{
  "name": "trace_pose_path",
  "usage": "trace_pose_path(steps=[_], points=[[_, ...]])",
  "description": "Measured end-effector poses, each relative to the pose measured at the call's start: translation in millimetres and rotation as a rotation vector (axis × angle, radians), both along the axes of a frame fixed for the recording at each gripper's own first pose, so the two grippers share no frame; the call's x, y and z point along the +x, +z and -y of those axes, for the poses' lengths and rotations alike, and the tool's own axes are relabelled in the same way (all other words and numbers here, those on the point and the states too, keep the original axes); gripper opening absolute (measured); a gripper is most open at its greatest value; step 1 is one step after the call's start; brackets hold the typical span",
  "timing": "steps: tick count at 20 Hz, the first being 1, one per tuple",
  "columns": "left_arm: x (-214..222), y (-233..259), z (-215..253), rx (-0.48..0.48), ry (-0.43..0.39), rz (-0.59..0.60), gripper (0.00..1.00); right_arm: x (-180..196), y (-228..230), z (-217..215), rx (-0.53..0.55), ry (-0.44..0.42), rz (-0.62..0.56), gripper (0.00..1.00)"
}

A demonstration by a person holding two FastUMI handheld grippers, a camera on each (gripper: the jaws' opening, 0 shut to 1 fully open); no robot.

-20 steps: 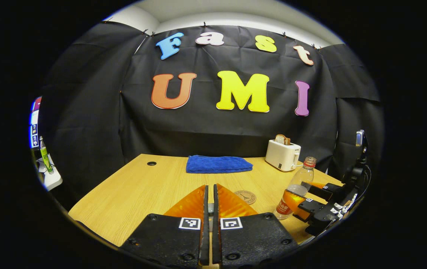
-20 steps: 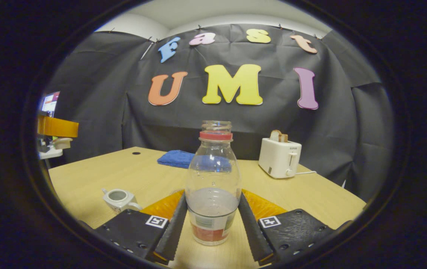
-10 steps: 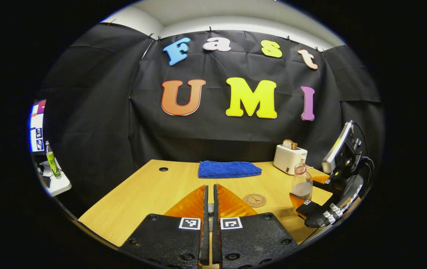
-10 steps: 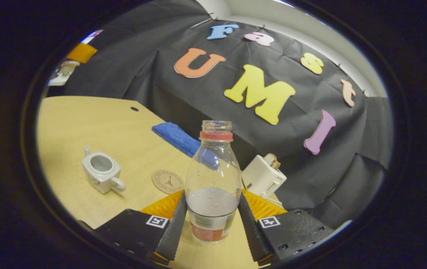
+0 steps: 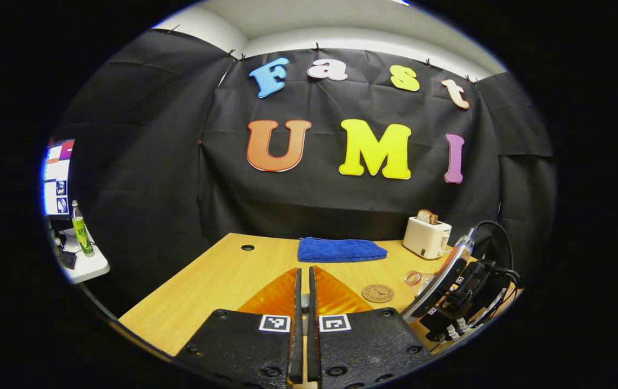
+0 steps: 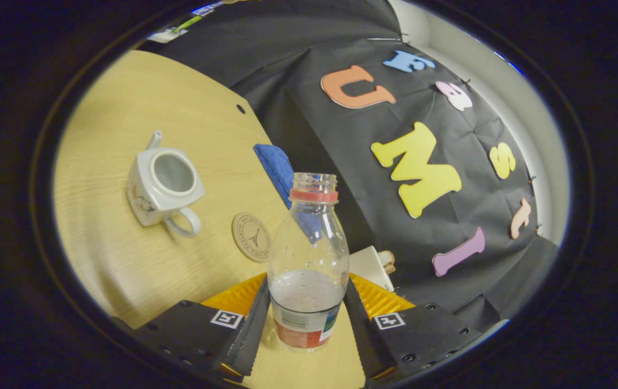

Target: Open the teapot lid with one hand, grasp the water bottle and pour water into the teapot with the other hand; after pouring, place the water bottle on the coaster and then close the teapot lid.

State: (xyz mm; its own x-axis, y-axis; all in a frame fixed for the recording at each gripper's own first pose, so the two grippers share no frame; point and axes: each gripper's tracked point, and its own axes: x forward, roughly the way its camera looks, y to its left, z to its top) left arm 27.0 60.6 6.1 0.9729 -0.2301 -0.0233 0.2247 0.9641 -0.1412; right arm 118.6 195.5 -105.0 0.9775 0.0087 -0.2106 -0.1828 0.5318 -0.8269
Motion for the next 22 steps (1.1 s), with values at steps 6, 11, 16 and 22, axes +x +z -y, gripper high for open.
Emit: trace_pose_path(steps=[6, 11, 16, 22], points=[[4, -8, 2, 0.025, 0.005, -0.018, 0.06, 1, 2, -5, -0.286, 0.042, 0.071, 0.75], [5, -12, 7, 0.028, -0.007, -0.033, 0.05, -4, 3, -13, -0.426, 0.082, 0.117, 0.72], [4, -12, 6, 0.048, -0.004, -0.029, 0.05, -10, 7, -24, -0.586, 0.119, 0.215, 0.75], [4, -14, 2, 0.056, -0.006, -0.032, 0.05, -15, 7, -31, -0.706, 0.153, 0.261, 0.75]])
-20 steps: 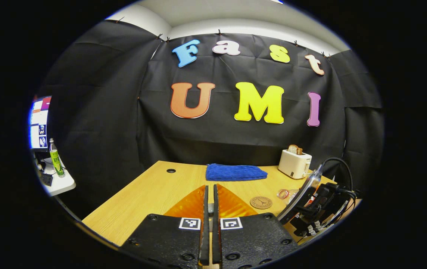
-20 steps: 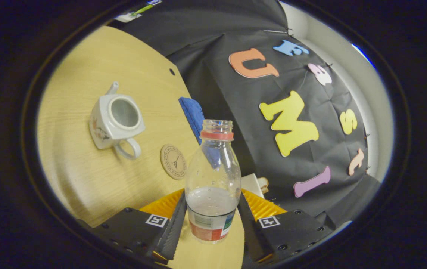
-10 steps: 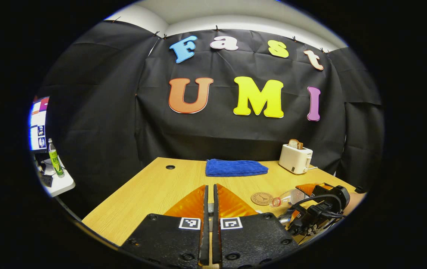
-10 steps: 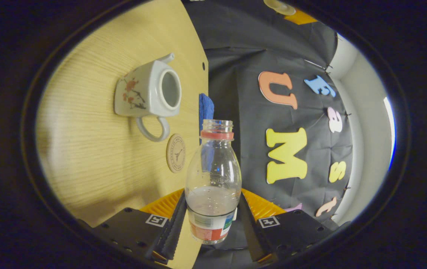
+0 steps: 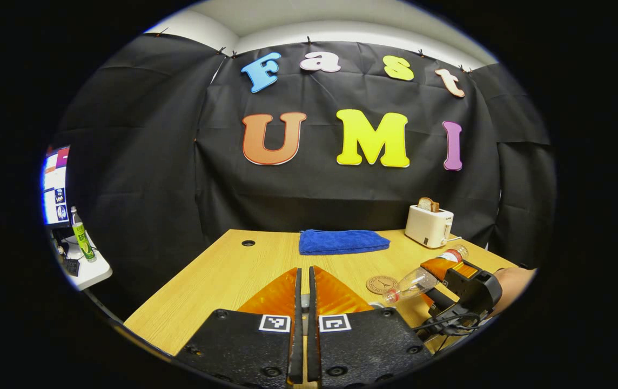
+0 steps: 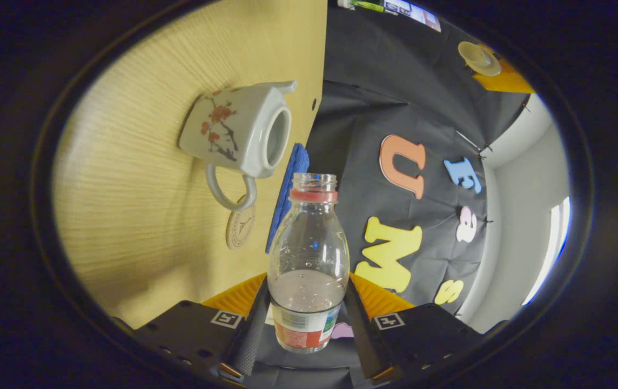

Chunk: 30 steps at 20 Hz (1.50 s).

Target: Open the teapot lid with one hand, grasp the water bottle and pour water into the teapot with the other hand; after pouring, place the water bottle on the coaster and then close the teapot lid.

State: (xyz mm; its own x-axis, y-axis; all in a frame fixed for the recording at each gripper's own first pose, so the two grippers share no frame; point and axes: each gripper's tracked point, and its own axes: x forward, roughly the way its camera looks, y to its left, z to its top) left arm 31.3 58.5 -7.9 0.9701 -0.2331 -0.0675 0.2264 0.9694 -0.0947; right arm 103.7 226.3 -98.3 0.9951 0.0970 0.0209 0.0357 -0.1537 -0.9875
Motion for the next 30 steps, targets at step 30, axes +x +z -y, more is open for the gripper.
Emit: trace_pose_path(steps=[30], points=[[6, -12, -12, 0.074, 0.033, -0.023, 0.05, -13, 45, -29, -0.377, 0.164, 0.359, 0.72]])
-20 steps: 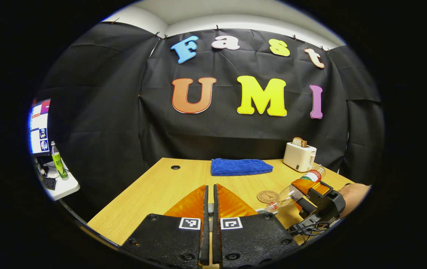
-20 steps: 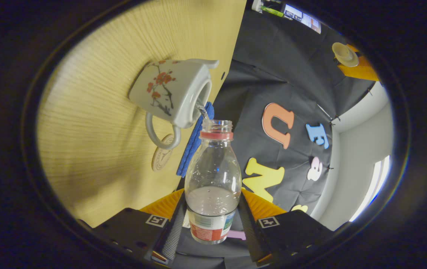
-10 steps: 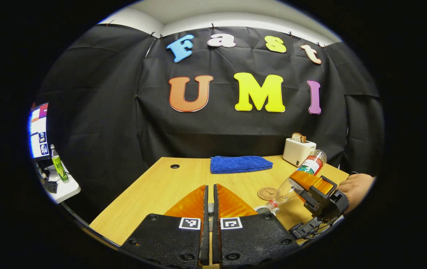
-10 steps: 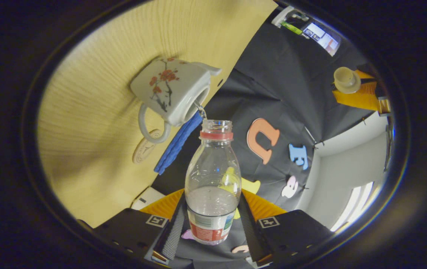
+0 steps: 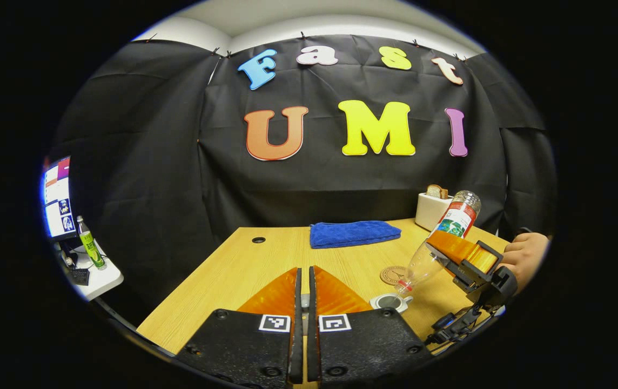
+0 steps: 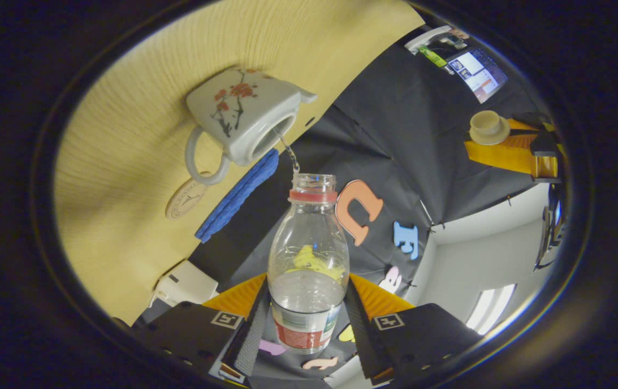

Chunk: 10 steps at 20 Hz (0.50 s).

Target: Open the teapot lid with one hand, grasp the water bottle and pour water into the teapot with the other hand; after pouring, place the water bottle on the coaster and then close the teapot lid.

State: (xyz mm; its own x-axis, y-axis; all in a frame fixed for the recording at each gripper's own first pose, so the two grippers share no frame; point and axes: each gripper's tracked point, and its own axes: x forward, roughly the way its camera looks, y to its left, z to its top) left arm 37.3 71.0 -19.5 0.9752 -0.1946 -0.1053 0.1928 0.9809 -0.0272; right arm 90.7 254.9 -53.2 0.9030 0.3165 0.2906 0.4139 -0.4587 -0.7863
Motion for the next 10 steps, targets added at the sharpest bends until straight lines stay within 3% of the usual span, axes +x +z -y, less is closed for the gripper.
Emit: trace_pose_path(steps=[6, 10], points=[[1, -4, -3, 0.021, 0.013, -0.005, 0.05, -7, 19, -6, -0.051, 0.036, 0.091, 0.75], [5, -4, -5, 0.031, 0.024, 0.002, 0.05, -7, 17, -4, -0.047, 0.032, 0.086, 0.72]])
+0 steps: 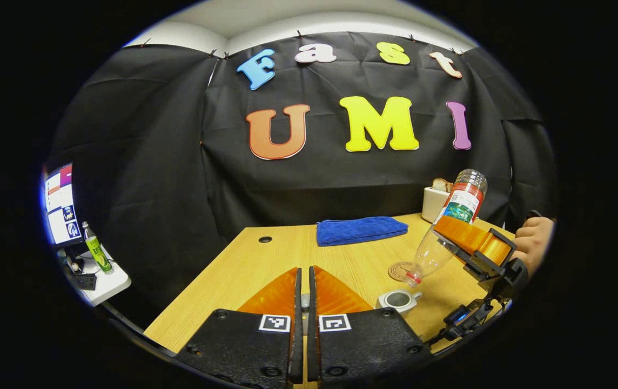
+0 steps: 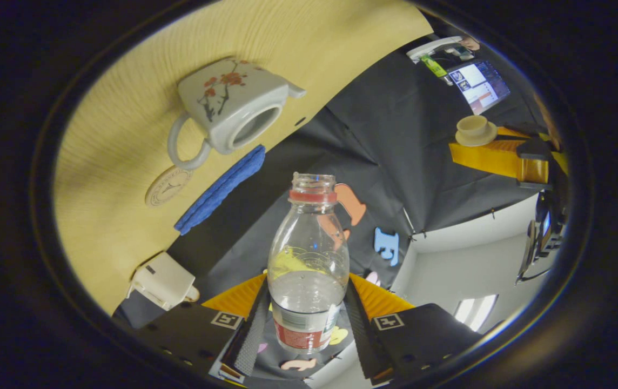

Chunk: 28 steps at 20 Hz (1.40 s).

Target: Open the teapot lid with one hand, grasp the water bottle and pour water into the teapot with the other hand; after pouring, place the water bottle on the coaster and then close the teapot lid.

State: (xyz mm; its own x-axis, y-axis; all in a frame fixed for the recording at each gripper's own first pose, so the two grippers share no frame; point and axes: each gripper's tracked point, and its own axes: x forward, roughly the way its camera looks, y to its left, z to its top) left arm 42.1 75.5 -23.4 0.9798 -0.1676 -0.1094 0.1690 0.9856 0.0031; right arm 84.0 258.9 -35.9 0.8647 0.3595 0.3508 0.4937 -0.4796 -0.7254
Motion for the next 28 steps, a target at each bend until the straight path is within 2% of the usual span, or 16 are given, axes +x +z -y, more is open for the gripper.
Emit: trace_pose_path(steps=[5, 6, 12, 17, 20, 21, 24, 28], points=[[1, -1, -5, 0.008, 0.023, 0.005, 0.05, 1, 3, 1, 0.019, 0.005, 0.002, 0.75], [2, -2, -6, 0.011, 0.028, 0.003, 0.05, 2, 2, 3, 0.040, 0.007, -0.009, 0.72], [7, -8, -14, 0.018, 0.053, -0.013, 0.05, 7, -18, 12, 0.176, 0.015, -0.119, 0.75], [9, -12, -21, 0.015, 0.073, -0.025, 0.05, 16, -49, 30, 0.516, 0.009, -0.404, 0.72], [11, -14, -28, -0.001, 0.091, -0.032, 0.05, 18, -37, 38, 0.757, 0.046, -0.523, 0.75], [11, -14, -28, -0.005, 0.092, -0.032, 0.05, 17, -32, 39, 0.833, 0.069, -0.551, 0.72], [13, -16, -25, -0.007, 0.087, -0.035, 0.06, 31, 3, 42, 1.047, 0.143, -0.623, 0.75], [13, -16, -19, -0.003, 0.075, -0.033, 0.06, 46, 44, 54, 1.325, 0.255, -0.654, 0.73]])
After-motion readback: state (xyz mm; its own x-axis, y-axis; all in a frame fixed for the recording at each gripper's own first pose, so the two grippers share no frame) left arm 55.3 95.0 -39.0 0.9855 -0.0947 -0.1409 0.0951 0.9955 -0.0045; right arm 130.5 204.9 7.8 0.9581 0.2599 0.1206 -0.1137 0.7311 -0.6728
